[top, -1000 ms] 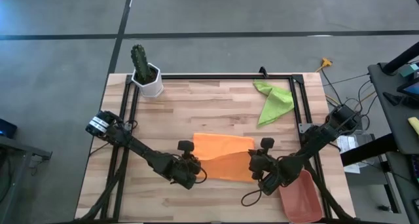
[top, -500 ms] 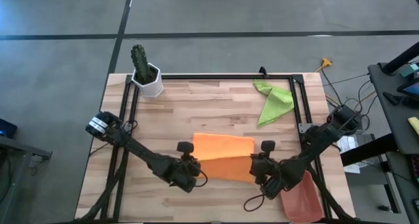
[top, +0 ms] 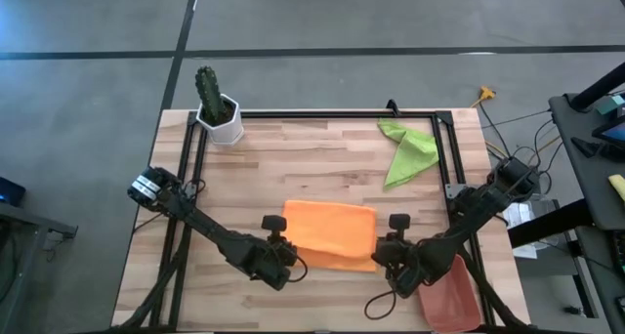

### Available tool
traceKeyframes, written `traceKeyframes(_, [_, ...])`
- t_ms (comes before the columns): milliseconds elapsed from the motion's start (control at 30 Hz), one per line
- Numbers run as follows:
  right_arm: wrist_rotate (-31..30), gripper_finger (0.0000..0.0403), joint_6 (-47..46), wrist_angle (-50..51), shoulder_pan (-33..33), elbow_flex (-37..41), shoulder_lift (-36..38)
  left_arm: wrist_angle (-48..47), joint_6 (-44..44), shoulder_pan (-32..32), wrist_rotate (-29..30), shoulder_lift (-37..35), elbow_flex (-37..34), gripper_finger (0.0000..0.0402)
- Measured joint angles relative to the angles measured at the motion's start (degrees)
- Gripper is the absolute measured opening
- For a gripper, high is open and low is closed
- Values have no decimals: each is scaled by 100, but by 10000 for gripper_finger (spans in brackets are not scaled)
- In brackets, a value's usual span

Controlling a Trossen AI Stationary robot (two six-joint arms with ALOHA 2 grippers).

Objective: Roll microfiber towels into tight, uniform cylinder then place into a basket
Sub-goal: Fold the orange microfiber cloth

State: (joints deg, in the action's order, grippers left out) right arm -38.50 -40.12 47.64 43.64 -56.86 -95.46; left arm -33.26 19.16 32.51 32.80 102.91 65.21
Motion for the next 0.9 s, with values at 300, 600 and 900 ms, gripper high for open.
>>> traceKeyframes(300, [165,39,386,-867,76,62,-6,130,0,0,-80,0,-2,0])
traceKeyframes(600, [0,163,1214,-2158,-63,114,-562,127,-2,0,-83,0,208,0])
traceKeyframes(900, [-78,203,1323,-2171,-192,96,-1156,112,-4,0,-84,0,321,0])
